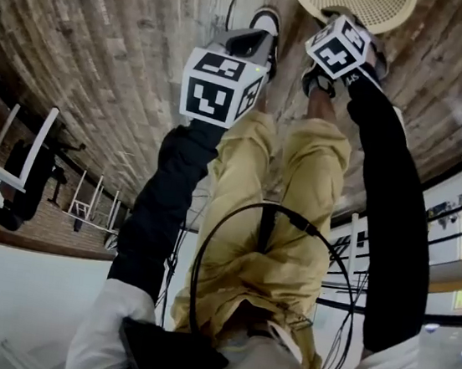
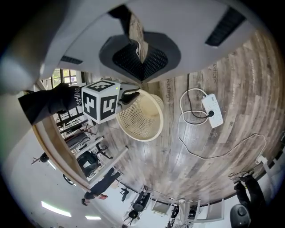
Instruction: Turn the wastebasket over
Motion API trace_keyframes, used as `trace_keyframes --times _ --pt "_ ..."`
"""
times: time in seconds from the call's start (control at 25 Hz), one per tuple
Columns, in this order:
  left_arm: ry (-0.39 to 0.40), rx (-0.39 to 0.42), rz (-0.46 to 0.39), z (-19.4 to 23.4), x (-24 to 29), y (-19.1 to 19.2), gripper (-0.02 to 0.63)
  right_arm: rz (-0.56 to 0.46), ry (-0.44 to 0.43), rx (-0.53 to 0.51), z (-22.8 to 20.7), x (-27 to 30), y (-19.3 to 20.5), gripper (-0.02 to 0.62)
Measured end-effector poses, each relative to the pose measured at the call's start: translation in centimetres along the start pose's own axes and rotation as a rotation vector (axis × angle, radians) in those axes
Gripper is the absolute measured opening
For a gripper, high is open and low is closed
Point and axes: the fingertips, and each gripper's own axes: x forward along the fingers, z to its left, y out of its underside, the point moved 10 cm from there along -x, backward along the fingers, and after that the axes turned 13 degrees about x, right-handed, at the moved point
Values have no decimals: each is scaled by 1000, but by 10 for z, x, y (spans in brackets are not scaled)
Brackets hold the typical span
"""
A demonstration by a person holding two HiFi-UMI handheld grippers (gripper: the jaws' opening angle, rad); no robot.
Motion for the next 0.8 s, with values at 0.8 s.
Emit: trace_keyframes --times 0.8 --pt "20 26 0 -8 3 -20 2 -386 -289 504 -53 -51 -26 64"
